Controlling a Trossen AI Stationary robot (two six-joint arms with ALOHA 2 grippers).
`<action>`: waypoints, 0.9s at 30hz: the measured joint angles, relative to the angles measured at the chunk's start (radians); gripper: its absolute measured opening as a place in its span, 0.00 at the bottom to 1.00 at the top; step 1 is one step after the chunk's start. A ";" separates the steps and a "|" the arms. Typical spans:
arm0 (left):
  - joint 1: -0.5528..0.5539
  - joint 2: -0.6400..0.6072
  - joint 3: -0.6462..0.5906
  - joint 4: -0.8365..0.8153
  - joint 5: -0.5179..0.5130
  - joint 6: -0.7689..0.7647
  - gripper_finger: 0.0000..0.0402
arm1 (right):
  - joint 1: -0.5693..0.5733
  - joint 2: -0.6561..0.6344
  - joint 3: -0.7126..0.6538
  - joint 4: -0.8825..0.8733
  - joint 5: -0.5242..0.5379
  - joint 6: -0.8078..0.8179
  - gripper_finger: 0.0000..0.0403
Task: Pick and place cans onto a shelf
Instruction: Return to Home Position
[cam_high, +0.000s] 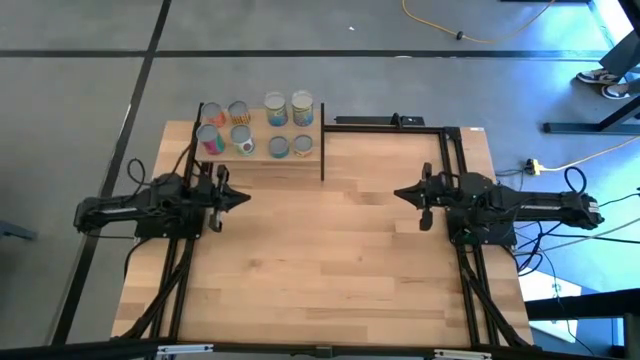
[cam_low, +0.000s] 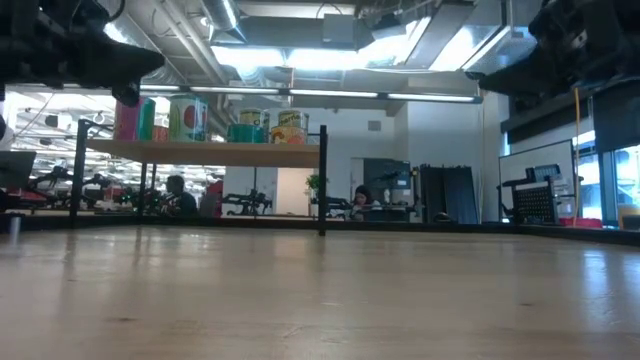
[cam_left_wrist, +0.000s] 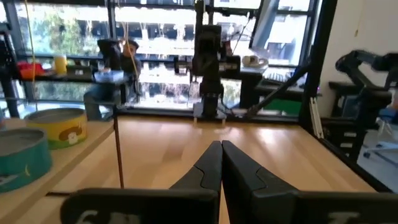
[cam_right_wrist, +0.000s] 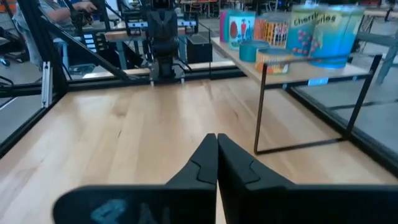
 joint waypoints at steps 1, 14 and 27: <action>0.000 0.000 -0.013 0.027 0.001 0.001 0.00 | 0.000 0.000 -0.009 0.005 0.000 0.010 0.00; 0.000 0.000 -0.070 0.071 -0.014 0.047 0.00 | 0.000 0.000 -0.076 0.049 0.001 -0.006 0.01; 0.000 0.000 -0.070 0.074 0.052 0.050 0.00 | 0.000 0.001 -0.076 0.048 -0.027 -0.060 0.01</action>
